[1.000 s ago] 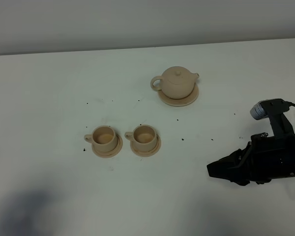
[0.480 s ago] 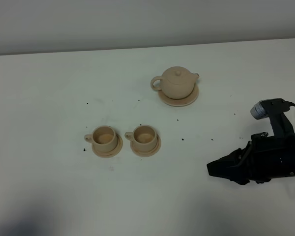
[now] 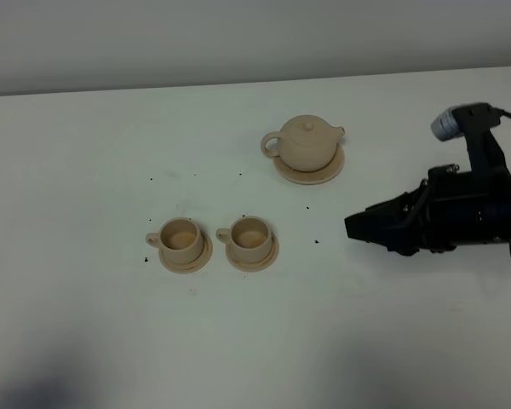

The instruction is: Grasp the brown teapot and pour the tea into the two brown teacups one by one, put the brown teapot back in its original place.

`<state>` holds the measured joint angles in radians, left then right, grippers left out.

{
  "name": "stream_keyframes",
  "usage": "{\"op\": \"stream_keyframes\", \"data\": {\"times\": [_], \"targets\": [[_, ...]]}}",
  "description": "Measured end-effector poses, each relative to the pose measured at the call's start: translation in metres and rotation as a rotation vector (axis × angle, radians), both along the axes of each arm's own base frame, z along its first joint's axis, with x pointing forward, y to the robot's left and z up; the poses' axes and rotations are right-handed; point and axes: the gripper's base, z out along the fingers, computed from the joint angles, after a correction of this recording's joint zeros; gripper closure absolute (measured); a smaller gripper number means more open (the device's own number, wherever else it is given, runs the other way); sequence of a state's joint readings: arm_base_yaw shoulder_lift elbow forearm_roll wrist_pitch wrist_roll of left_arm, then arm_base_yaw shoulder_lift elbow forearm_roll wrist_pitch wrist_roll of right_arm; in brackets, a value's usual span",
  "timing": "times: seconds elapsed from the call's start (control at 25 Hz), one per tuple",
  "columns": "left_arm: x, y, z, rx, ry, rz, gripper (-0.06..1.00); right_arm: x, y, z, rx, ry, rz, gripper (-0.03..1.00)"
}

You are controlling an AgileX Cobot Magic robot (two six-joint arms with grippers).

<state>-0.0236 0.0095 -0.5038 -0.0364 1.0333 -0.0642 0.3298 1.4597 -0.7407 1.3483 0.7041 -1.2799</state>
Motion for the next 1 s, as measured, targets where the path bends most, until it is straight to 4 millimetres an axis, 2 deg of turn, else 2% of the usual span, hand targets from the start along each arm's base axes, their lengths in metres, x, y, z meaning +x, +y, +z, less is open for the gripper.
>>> {"op": "stream_keyframes", "data": {"times": [0.2, 0.56, 0.8, 1.0], "targets": [[0.0, 0.0, 0.0, 0.0, 0.0, 0.0, 0.53, 0.023, 0.015, 0.023, -0.023, -0.083, -0.002, 0.54], [0.0, 0.0, 0.0, 0.0, 0.0, 0.0, 0.53, 0.09, 0.085, 0.038, -0.1, -0.117, 0.027, 0.54], [0.0, 0.0, 0.0, 0.0, 0.0, 0.0, 0.53, 0.139, 0.114, 0.03, -0.175, -0.085, -0.003, 0.54], [0.0, 0.0, 0.0, 0.0, 0.0, 0.0, 0.53, 0.164, 0.136, 0.022, -0.246, -0.087, 0.067, 0.54]]}}
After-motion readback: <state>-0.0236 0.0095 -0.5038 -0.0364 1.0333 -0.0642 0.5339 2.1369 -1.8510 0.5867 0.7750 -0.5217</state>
